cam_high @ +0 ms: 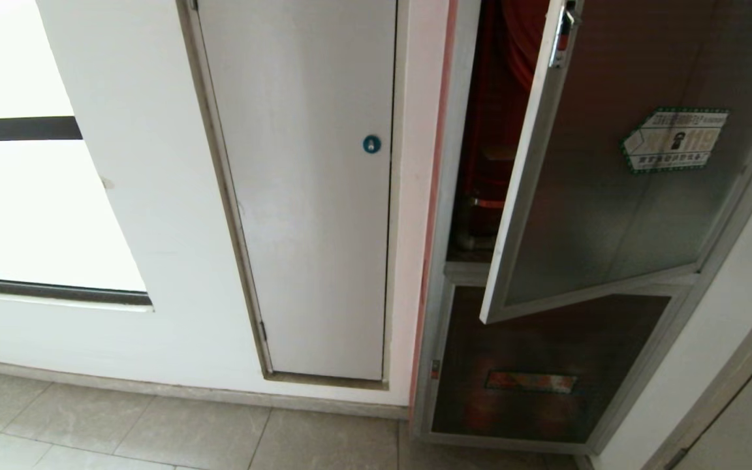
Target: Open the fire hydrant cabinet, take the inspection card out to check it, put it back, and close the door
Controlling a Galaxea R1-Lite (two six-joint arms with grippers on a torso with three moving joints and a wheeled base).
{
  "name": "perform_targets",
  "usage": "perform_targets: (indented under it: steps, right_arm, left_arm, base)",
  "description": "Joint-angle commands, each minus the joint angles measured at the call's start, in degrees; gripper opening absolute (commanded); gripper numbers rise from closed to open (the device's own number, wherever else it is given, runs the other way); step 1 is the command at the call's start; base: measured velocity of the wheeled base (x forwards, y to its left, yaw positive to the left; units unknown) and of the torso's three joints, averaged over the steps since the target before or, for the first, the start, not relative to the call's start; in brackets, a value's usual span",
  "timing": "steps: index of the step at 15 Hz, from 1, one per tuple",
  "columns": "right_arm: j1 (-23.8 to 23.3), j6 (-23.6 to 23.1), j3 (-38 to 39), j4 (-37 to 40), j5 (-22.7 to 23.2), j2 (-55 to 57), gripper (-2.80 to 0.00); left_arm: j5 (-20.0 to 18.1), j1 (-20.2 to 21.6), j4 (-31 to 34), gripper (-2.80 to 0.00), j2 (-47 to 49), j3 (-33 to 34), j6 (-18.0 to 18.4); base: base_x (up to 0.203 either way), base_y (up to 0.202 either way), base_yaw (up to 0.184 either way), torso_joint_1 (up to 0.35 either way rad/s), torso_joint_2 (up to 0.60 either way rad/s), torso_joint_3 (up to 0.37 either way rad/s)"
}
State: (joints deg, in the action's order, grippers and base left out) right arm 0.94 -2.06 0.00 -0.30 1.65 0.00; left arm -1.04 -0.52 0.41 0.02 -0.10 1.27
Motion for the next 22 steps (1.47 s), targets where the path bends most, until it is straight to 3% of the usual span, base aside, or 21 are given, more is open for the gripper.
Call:
perform_targets:
  steps: [1, 7, 11, 16, 22]
  right_arm:
    - [0.03, -0.05, 0.26, -0.05, 0.02, 0.09, -2.80]
    - [0.03, -0.04, 0.26, -0.05, -0.06, 0.09, -2.80]
    - [0.04, -3.72, -1.07, 0.41, 1.21, 1.31, -2.80]
    - [0.57, 1.50, -15.60, 0.22, 3.71, 16.16, -2.80]
    - [0.98, 2.16, -33.73, -3.12, 16.07, 46.19, -2.80]
  left_arm:
    - [-0.02, 0.00, 0.02, -2.80, -0.11, 0.01, -0.02]
    - [-0.02, 0.00, 0.02, -2.80, -0.11, 0.01, 0.03]
    - [-0.02, 0.00, 0.02, -2.80, -0.11, 0.01, 0.03]
    - [-0.02, 0.00, 0.02, -2.80, -0.11, 0.01, 0.05]
    - [-0.02, 0.00, 0.02, -2.80, -0.11, 0.01, 0.05]
  base:
    - [0.000, 0.000, 0.000, 0.000, 0.00, 0.000]
    - [0.000, 0.000, 0.000, 0.000, 0.00, 0.000]
    - [0.000, 0.000, 0.000, 0.000, 0.00, 0.000]
    - [0.000, 0.000, 0.000, 0.000, 0.00, 0.000]
    - [0.000, 0.000, 0.000, 0.000, 0.00, 0.000]
